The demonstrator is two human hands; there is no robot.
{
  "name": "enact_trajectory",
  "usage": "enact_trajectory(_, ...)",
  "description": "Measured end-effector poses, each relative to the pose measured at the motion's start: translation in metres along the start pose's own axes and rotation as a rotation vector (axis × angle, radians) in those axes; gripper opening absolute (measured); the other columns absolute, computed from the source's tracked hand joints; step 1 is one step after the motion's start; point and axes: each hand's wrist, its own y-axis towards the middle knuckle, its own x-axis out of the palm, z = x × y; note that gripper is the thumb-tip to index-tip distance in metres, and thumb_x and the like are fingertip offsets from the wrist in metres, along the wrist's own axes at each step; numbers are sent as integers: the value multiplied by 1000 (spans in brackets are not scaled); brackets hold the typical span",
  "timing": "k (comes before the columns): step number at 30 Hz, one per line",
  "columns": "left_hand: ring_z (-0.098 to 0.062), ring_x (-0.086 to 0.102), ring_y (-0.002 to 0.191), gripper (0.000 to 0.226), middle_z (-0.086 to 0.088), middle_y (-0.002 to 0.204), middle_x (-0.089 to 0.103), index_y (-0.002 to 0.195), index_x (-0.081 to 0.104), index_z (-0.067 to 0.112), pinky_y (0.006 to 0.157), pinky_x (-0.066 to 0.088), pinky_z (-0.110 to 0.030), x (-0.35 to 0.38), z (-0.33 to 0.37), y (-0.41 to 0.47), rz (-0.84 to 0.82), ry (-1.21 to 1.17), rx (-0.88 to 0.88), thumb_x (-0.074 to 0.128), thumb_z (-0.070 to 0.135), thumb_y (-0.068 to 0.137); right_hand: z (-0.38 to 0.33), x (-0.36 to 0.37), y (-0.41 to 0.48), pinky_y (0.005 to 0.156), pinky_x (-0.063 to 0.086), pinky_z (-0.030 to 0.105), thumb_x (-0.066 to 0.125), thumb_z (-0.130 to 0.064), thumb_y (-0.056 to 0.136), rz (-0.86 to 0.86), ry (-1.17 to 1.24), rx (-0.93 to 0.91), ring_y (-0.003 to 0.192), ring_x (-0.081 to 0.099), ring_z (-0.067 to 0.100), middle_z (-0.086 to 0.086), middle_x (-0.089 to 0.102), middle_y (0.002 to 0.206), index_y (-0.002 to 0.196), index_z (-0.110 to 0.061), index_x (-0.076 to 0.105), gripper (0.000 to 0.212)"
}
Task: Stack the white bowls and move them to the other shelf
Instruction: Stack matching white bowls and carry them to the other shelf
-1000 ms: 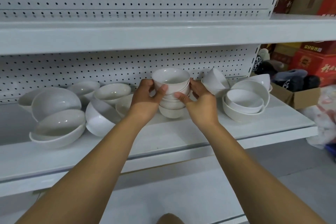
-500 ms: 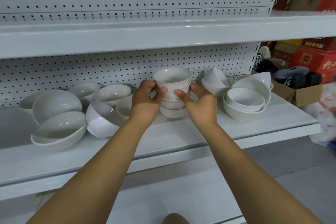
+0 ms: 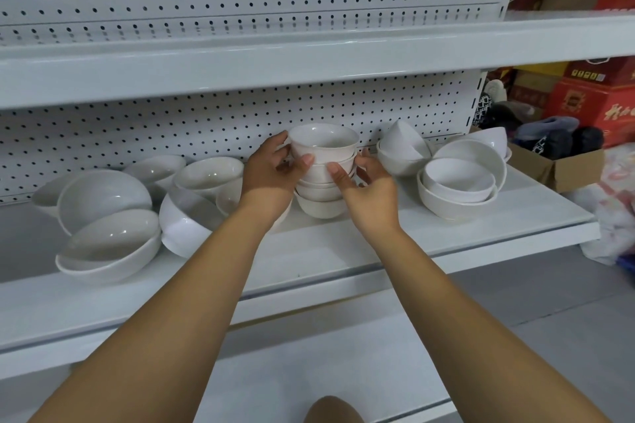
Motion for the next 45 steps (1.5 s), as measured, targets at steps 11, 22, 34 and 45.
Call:
enact_trajectory(11,-10,64,114,90,-4,130,66,159,26,32,95,47,-10,-4,-5,-3,-62,35,13,80,23,88,22,-13,-4,110,44,29,88,-40,76,-205,49,4,133,52,6,-17,52,144,148,-32,42,86)
enact_trajectory(22,-12,62,124,112,-2,137,61,159,26,33,91,52,-14,-13,-1,4,-289,120,-54,91,4,71,22,-9,4,90,46,5,97,-14,65,-371,8,87,127,52,6,-11,52,141,157,-24,25,118)
enact_trajectory(34,-12,67,117,114,-4,134,67,156,29,40,106,52,-39,-15,-5,7,-268,160,-43,96,17,67,25,-17,-4,78,45,7,100,-27,60,-274,-85,88,111,59,8,-14,61,121,141,-21,47,96)
enact_trajectory(45,-17,67,117,51,-1,133,65,126,56,36,91,54,-20,-12,-4,0,-187,146,41,84,30,83,29,-15,-6,88,47,14,98,-31,63,-287,-56,72,117,59,8,-12,61,130,142,-25,45,96)
